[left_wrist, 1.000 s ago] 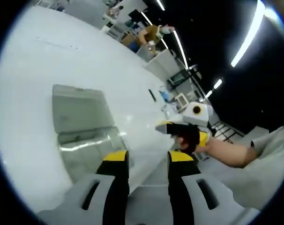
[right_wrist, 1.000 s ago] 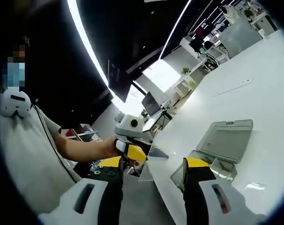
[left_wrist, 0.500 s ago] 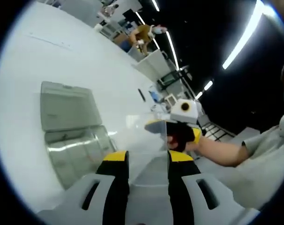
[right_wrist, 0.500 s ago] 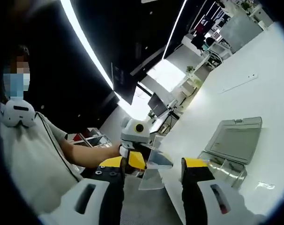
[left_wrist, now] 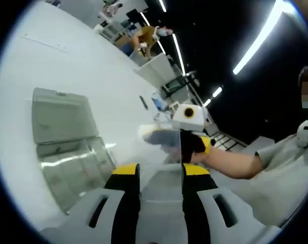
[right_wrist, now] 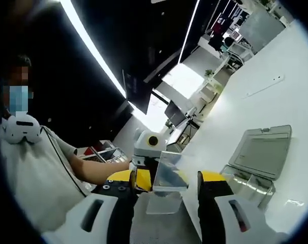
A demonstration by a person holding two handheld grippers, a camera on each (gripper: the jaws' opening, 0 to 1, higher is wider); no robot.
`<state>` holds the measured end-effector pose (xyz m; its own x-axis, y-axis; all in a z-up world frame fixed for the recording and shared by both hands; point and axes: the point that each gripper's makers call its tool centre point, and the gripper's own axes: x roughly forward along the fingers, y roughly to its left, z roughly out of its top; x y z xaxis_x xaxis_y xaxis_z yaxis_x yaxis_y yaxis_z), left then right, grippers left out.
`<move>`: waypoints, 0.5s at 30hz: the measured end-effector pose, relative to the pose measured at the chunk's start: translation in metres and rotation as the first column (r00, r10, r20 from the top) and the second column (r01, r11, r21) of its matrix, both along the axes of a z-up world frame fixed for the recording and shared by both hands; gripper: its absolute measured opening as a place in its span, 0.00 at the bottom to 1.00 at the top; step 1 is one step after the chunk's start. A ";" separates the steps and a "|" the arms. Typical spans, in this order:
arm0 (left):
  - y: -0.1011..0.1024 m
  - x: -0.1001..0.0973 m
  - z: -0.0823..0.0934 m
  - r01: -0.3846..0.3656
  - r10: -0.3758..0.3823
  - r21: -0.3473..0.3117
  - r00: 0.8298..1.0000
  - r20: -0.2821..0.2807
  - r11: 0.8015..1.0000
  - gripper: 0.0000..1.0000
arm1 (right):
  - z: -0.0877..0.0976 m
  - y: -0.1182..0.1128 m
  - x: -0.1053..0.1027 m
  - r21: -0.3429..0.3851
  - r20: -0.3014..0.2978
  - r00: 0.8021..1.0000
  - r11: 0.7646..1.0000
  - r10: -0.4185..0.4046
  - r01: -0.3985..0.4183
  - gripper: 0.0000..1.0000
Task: Insert the divider into the dual guide fixture by aligning both edges with the guide slots and pushing it downward to the bottom, including one-sided entry, uneven engagement, binding, and posture correction.
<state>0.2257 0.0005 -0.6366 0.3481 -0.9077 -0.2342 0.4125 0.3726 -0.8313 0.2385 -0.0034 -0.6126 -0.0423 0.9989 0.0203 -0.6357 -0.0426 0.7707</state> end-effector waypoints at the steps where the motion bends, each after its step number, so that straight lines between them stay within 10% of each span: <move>1: -0.001 0.000 0.001 0.003 -0.003 -0.005 1.000 0.000 1.000 0.29 | 0.000 0.000 0.000 0.002 0.002 1.000 1.000 0.002 -0.002 0.46; 15: -0.013 -0.006 0.008 0.054 -0.053 -0.038 0.998 0.027 0.998 0.29 | 0.002 0.000 -0.006 0.016 0.009 1.000 1.000 0.023 -0.023 0.39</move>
<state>0.2201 -0.0128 -0.6281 0.3047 -0.9333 -0.1899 0.4526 0.3173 -0.8333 0.2321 -0.0033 -0.6106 -0.0654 0.9972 0.0354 -0.6415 -0.0692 0.7640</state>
